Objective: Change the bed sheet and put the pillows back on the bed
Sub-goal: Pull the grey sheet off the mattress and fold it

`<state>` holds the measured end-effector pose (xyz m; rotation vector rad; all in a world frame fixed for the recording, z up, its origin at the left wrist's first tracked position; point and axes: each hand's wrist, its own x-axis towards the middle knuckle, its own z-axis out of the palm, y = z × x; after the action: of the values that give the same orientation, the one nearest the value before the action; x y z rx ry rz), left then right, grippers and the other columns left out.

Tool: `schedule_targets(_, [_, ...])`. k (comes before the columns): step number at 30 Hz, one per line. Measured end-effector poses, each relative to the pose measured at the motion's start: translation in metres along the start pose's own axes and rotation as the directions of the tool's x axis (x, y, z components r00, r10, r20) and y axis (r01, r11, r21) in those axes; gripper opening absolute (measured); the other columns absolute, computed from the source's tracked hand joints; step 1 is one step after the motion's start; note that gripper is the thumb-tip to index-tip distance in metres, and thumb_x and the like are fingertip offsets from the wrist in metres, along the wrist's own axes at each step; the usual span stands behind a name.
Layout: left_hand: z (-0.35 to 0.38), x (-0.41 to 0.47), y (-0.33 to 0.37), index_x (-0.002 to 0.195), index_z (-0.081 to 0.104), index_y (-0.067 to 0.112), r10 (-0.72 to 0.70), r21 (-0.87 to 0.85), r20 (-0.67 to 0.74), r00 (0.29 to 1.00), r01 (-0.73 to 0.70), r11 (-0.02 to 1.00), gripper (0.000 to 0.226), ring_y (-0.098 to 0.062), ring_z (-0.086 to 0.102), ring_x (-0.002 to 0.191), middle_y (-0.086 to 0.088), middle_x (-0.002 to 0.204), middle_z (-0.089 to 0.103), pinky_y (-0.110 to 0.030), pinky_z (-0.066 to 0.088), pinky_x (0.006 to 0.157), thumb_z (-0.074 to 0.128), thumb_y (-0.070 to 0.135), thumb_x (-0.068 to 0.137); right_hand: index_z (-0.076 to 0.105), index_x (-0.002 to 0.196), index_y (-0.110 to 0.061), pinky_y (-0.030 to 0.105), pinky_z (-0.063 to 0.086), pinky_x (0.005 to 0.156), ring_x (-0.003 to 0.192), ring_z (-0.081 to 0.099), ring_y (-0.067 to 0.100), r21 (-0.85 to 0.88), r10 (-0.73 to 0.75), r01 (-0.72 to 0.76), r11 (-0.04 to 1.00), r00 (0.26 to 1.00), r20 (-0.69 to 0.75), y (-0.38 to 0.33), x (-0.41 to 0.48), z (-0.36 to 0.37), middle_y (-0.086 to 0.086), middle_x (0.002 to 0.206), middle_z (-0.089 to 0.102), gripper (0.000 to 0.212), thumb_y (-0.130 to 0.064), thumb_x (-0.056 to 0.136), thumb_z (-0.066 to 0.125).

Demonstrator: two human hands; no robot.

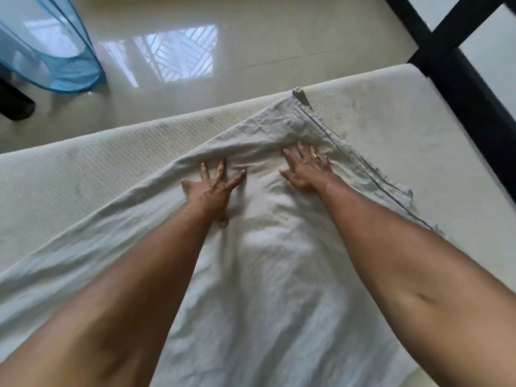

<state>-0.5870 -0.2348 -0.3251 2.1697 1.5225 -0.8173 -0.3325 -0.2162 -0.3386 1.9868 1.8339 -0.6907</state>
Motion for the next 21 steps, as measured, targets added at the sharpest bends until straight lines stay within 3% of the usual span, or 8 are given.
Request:
schedule_targets(3, [-0.009, 0.018, 0.008, 0.141, -0.033, 0.060, -0.037, -0.042, -0.020, 0.999, 0.037, 0.998, 0.178, -0.051, -0.024, 0.147, -0.002, 0.157, -0.044, -0.085, 0.035, 0.089, 0.103, 0.044, 0.027, -0.004, 0.163, -0.040, 0.059, -0.001, 0.125, 0.159, -0.009, 0.029, -0.012, -0.056, 0.056, 0.998, 0.998, -0.002, 0.015, 0.033, -0.021, -0.004, 0.171, -0.017, 0.071, -0.063, 0.105, 0.029])
schedule_targets(7, [-0.012, 0.033, 0.005, 0.134, -0.036, 0.067, -0.016, -0.115, -0.020, 1.000, 0.014, 0.993, 0.188, -0.054, -0.034, 0.141, 0.002, 0.147, -0.057, -0.091, 0.032, 0.078, 0.101, 0.041, 0.008, -0.009, 0.162, -0.040, 0.062, 0.002, 0.125, 0.159, -0.003, 0.030, -0.083, -0.072, 0.072, 0.994, 0.997, 0.002, 0.020, 0.062, -0.034, -0.006, 0.171, -0.014, 0.078, -0.072, 0.100, 0.025])
schedule_targets(15, [-0.019, 0.045, 0.011, 0.127, -0.039, 0.071, -0.052, -0.106, 0.038, 0.998, 0.056, 0.993, 0.188, -0.054, -0.041, 0.136, 0.004, 0.139, -0.064, -0.093, 0.029, 0.071, 0.102, 0.037, 0.008, -0.019, 0.160, -0.035, 0.070, -0.005, 0.120, 0.157, -0.011, 0.035, -0.055, -0.031, 0.030, 0.998, 0.999, -0.017, 0.010, 0.071, -0.022, -0.003, 0.169, -0.023, 0.092, -0.085, 0.091, 0.015])
schedule_targets(19, [-0.011, 0.043, 0.011, 0.131, -0.036, 0.071, -0.036, -0.090, -0.022, 0.999, 0.034, 0.995, 0.188, -0.055, -0.039, 0.137, 0.003, 0.144, -0.060, -0.092, 0.030, 0.068, 0.103, 0.034, 0.008, -0.016, 0.162, -0.027, 0.073, -0.011, 0.116, 0.157, -0.013, 0.037, -0.055, 0.058, -0.069, 0.996, 0.983, -0.175, -0.015, 0.048, 0.006, 0.010, 0.170, -0.020, 0.082, -0.071, 0.100, 0.013])
schedule_targets(21, [-0.007, 0.036, 0.011, 0.135, -0.031, 0.070, -0.004, -0.072, -0.047, 0.999, 0.001, 0.997, 0.187, -0.056, -0.034, 0.140, 0.002, 0.151, -0.053, -0.093, 0.029, 0.069, 0.103, 0.034, 0.009, -0.008, 0.164, -0.022, 0.071, -0.010, 0.118, 0.157, -0.011, 0.039, -0.009, 0.047, -0.051, 0.999, 0.966, -0.255, -0.039, 0.005, 0.045, 0.017, 0.170, -0.016, 0.078, -0.064, 0.102, 0.016])
